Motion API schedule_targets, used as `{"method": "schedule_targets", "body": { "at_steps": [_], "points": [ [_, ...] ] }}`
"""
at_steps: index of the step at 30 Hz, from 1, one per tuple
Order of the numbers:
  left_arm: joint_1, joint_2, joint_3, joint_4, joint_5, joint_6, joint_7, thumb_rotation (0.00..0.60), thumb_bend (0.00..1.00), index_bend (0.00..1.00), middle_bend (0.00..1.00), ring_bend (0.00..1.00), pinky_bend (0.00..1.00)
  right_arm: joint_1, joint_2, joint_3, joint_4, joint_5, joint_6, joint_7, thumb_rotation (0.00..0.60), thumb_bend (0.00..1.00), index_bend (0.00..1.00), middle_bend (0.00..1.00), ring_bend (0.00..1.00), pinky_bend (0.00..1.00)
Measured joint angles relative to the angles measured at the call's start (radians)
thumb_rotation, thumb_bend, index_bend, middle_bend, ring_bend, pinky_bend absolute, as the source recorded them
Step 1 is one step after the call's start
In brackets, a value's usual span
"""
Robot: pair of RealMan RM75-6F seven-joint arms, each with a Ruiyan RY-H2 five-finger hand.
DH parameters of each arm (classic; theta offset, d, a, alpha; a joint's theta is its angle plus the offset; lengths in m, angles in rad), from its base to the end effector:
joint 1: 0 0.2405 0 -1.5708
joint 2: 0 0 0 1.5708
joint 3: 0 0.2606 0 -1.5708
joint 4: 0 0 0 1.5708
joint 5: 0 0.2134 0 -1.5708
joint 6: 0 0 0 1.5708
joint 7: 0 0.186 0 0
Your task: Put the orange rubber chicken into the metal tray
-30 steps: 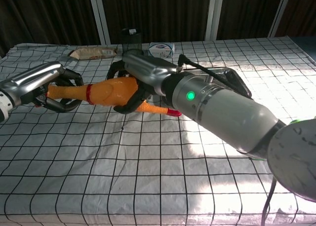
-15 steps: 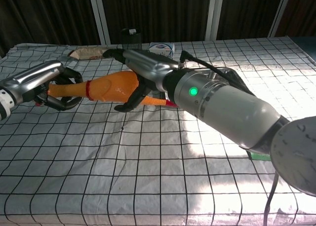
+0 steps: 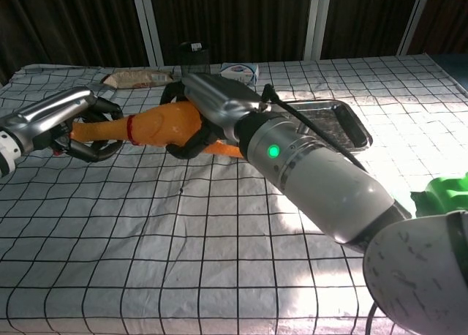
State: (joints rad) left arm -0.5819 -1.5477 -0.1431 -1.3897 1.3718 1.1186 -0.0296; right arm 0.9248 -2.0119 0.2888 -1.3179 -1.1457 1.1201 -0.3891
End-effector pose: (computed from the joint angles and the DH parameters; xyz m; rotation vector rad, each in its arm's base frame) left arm -0.1827 0.3629 -0.0090 -1.7107 -1.0668 -1.1753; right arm 0.0141 -0.3509 -0.1236 1.8467 -0.9779 1.3240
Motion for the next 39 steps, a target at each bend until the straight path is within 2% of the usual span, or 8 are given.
{"method": "schedule_targets", "body": {
  "at_steps": [2,4,7,9,11,18,26,39],
  "points": [
    [0.002,-0.007,-0.005,0.009,0.003,0.018,-0.005,0.600,0.77,0.64,0.75,0.50,0.44,-0.003,-0.006,-0.002,0.012,-0.022,0.008,0.006,0.600,0.52,0.99,0.85,0.89,1.00],
    [0.006,-0.019,-0.012,0.035,0.013,0.048,-0.017,0.600,0.63,0.51,0.62,0.43,0.36,-0.009,-0.005,-0.005,0.017,-0.036,0.011,0.009,0.600,0.52,1.00,0.85,0.90,1.00],
    [0.008,-0.026,-0.014,0.072,0.032,0.067,-0.054,0.600,0.47,0.09,0.30,0.22,0.24,-0.016,0.009,-0.006,0.011,-0.046,0.012,0.012,0.600,0.52,1.00,0.85,0.90,1.00],
    [0.008,-0.026,-0.015,0.087,0.047,0.074,-0.076,0.600,0.42,0.00,0.12,0.09,0.19,-0.021,0.020,-0.003,0.005,-0.053,0.012,0.017,0.600,0.52,1.00,0.85,0.90,1.00],
    [0.007,-0.022,-0.012,0.100,0.068,0.086,-0.093,0.600,0.38,0.00,0.01,0.01,0.13,-0.025,0.032,-0.002,-0.001,-0.059,0.013,0.020,0.600,0.52,1.00,0.85,0.90,1.00],
    [0.011,0.030,0.007,0.105,0.127,0.117,-0.171,0.600,0.32,0.00,0.00,0.00,0.08,-0.048,0.099,0.009,0.008,-0.061,0.016,0.006,0.600,0.52,1.00,0.85,0.90,1.00],
    [0.057,0.078,0.033,0.140,0.147,0.174,-0.154,0.600,0.33,0.00,0.00,0.00,0.06,-0.081,0.156,0.029,0.129,-0.024,0.018,-0.012,0.600,0.52,0.99,0.85,0.89,1.00],
    [0.074,0.070,0.041,0.203,0.121,0.150,-0.247,0.600,0.35,0.00,0.00,0.00,0.07,-0.120,0.094,-0.019,0.568,-0.051,-0.016,0.133,0.600,0.52,0.78,0.79,0.72,0.90]
  ]
}}
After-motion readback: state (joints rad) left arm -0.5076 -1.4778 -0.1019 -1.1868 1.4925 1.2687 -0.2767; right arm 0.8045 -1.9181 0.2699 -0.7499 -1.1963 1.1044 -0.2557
